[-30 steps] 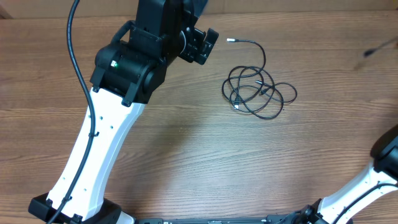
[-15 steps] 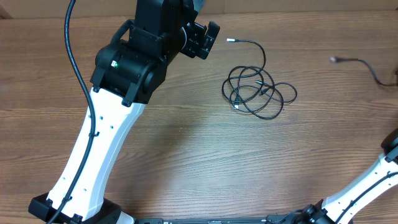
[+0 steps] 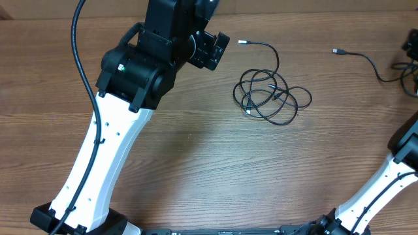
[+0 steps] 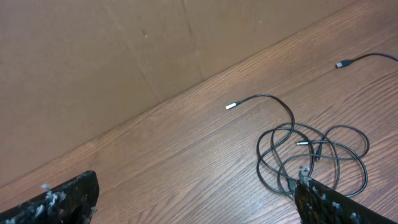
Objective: Untangle cables
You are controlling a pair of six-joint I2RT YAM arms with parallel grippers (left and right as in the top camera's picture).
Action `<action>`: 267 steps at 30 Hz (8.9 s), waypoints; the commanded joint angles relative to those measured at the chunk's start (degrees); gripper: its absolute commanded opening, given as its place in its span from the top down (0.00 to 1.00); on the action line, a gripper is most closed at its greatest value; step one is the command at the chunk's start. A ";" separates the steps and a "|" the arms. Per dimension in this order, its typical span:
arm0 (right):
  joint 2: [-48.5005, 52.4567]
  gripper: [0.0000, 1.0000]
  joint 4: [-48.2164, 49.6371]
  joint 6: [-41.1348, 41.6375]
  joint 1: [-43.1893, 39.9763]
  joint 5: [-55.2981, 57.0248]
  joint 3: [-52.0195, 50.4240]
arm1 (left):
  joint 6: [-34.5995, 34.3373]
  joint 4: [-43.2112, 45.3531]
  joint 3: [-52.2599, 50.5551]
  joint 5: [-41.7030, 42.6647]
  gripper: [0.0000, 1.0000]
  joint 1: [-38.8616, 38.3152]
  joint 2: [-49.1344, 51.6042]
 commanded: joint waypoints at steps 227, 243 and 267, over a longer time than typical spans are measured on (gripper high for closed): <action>-28.92 0.52 -102.71 -3.80 55.30 15.43 13.00 | 15.15 -15.34 28.28 53.07 0.00 21.38 12.70; -28.92 0.00 -95.60 -43.93 65.11 -10.60 -16.33 | 19.58 -22.58 28.33 48.89 0.00 21.40 12.61; -43.21 0.02 -97.00 -49.51 57.94 -2.29 -15.47 | 24.37 -29.05 28.35 48.43 0.00 21.40 12.59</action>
